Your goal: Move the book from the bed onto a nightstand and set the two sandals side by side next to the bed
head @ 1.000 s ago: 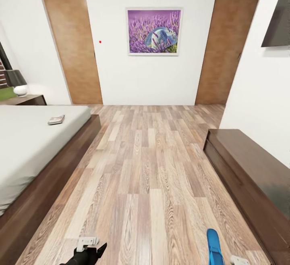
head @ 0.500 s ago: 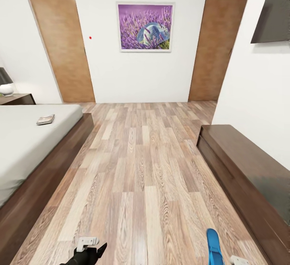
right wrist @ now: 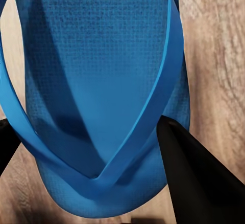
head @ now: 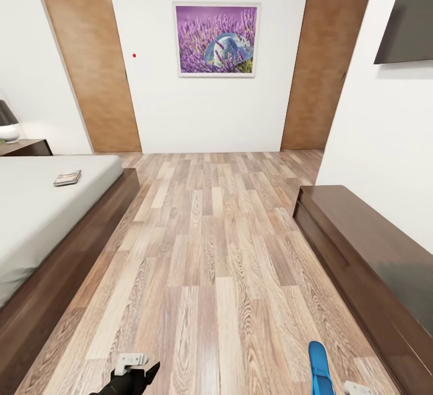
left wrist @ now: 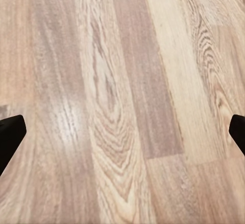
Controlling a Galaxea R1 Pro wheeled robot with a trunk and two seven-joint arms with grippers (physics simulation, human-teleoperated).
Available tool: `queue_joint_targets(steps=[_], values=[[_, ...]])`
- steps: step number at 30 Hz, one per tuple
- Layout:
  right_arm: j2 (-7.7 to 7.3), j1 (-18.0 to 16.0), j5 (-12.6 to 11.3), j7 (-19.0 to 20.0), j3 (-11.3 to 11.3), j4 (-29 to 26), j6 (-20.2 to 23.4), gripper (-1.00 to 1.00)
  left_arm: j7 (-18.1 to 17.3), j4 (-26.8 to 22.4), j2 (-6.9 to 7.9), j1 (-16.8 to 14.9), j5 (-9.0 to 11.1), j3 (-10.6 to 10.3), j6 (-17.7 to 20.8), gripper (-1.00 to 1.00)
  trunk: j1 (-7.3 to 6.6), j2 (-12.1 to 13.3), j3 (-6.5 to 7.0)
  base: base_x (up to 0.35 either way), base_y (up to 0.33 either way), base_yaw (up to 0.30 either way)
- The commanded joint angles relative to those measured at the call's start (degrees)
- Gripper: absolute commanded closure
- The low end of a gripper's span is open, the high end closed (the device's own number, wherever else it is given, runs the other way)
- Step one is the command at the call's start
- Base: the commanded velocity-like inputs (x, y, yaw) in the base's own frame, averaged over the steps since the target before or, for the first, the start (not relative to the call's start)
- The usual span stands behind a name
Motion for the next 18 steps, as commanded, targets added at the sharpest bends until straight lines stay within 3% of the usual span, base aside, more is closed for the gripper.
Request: queue_joint_targets(steps=[1,6,18], values=[[-0.01,-0.02,-0.42,0.15,-0.03,-0.01,0.3,1.0,-0.39,0.06,-0.02,-0.03,0.44,0.13,0.05,-1.0,-0.01,-0.02,-0.05,0.0,0.0,0.0],[0.01,-0.02,-0.44,0.15,-0.03,-0.01,0.3,1.0,-0.39,0.07,-0.4,-0.03,0.41,0.18,0.05,-1.0,-0.01,-0.02,-0.05,0.084,0.0,0.0],[-0.02,-0.02,-0.47,0.15,-0.03,-0.01,0.3,1.0,-0.31,0.12,-0.73,-0.03,0.44,0.22,0.05,-1.0,-0.01,-0.02,-0.05,0.3,0.0,0.0]])
